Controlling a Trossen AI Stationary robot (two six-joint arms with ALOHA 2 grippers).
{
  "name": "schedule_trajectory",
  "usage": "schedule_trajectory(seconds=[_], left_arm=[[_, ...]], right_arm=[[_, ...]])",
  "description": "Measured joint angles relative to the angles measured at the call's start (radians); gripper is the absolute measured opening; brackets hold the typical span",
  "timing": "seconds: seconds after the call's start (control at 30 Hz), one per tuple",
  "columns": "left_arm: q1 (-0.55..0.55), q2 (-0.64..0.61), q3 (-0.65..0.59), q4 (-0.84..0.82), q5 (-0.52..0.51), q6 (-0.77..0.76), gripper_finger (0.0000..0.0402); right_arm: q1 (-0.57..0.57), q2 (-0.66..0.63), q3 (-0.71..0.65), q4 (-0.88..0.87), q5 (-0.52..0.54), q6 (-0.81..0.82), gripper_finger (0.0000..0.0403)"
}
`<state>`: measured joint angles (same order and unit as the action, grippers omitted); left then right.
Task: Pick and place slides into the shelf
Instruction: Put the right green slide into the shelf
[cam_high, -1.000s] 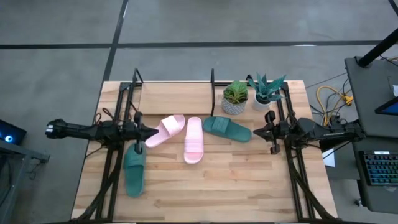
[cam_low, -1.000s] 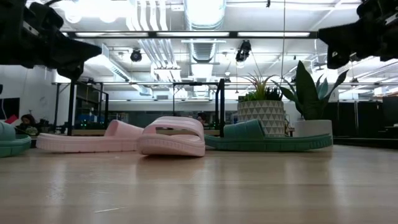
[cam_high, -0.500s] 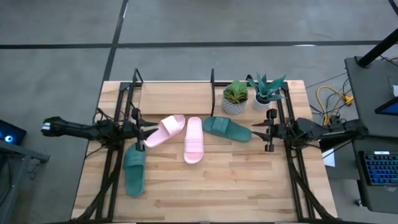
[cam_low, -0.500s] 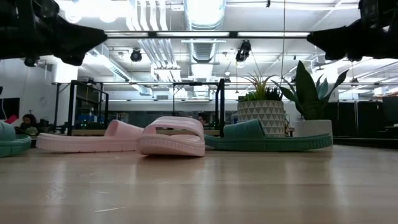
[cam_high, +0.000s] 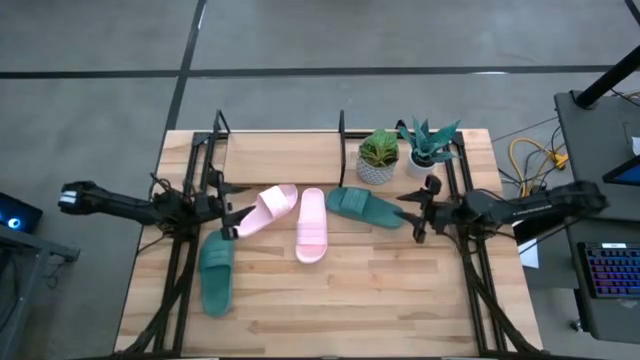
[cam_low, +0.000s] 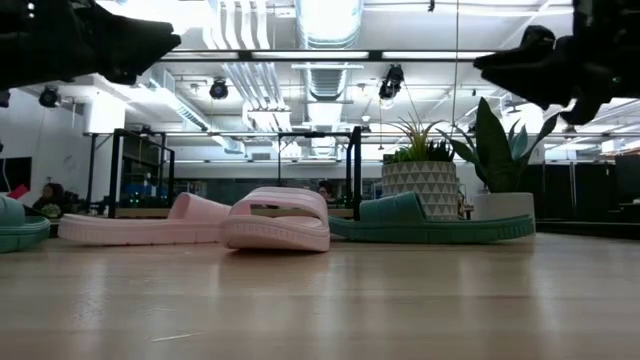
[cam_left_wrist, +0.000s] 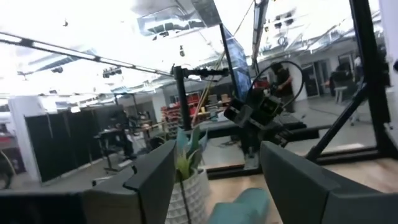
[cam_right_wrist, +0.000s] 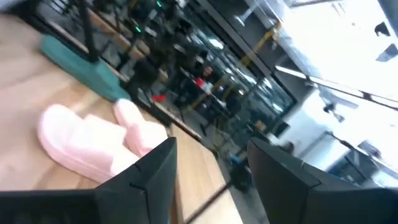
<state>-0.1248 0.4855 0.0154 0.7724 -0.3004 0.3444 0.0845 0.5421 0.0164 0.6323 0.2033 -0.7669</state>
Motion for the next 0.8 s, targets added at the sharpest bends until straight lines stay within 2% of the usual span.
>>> schedule_trajectory(seconds=[0.1,0.23,0.33,0.43,0.67,0.8], left_arm=[[0.001,0.015,0.001,0.062,0.000,0.058,0.0217],[0.001,0.024,0.002,0.092,-0.012,0.101,0.0217],[0.001,0.027,0.003,0.091,-0.071,0.136,0.0217],[0.001,0.032,0.003,0.091,-0.140,0.140,0.0217],[0.001,0.031,0.003,0.080,-0.154,0.143,0.0217],[0.001,0.031,0.003,0.077,-0.154,0.143,0.0217]], right_arm=[[0.000,0.071,0.070,-0.075,0.040,0.025,0.0183],[0.000,0.195,0.242,-0.341,0.092,0.076,0.0182],[0.000,0.293,0.370,-0.536,0.144,0.134,0.0182],[-0.005,0.373,0.455,-0.669,0.136,0.221,0.0176],[-0.006,0.520,0.461,-0.667,0.123,0.188,0.0156],[-0.010,0.628,0.454,-0.623,0.178,0.162,0.0146]])
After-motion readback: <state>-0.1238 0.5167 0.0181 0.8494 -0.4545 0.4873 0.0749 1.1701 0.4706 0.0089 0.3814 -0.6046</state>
